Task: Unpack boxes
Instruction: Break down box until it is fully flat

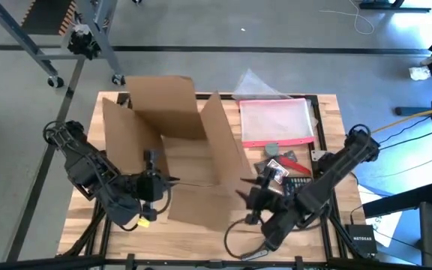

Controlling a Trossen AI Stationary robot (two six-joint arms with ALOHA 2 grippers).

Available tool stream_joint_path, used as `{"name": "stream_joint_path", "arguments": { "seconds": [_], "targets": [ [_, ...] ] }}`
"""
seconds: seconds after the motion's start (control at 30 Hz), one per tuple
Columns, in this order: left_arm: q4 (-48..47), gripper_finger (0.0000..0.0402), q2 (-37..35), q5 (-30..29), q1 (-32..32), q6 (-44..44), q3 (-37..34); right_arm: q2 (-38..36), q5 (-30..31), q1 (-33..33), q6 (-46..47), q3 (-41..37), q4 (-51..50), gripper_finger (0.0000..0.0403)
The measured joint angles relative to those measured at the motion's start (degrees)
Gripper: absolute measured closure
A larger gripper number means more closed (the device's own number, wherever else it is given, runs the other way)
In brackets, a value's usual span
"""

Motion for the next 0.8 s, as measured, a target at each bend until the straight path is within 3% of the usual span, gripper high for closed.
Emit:
{"name": "stream_joint_path", "arguments": {
  "seconds": [0.2, 0.37, 0.57, 0.67, 0.8],
  "targets": [
    [4.94, 0.0400, 0.00, -1.14, 0.59, 9.44, -0.24, 0.00, -0.40, -0.29, -8.39, -5.42, 18.17, 0.0224],
    [10.02, 0.0400, -0.03, -1.40, 0.46, 17.85, -0.36, -0.09, 1.23, -3.52, -9.45, -5.65, 19.65, 0.0223],
    [12.98, 0.0400, -0.04, -1.13, 0.22, 22.89, -0.37, -0.13, -4.22, -7.03, -14.53, -5.67, 26.03, 0.0227],
    [14.44, 0.0400, 0.07, -1.00, 0.55, 23.06, -0.28, -0.13, -3.86, -7.79, -19.22, -5.67, 29.89, 0.0267],
    [13.74, 0.0400, 0.13, -1.16, 0.66, 20.85, -0.28, -0.13, -2.15, -8.61, -22.94, -5.71, 29.29, 0.0380]
  ]
}}
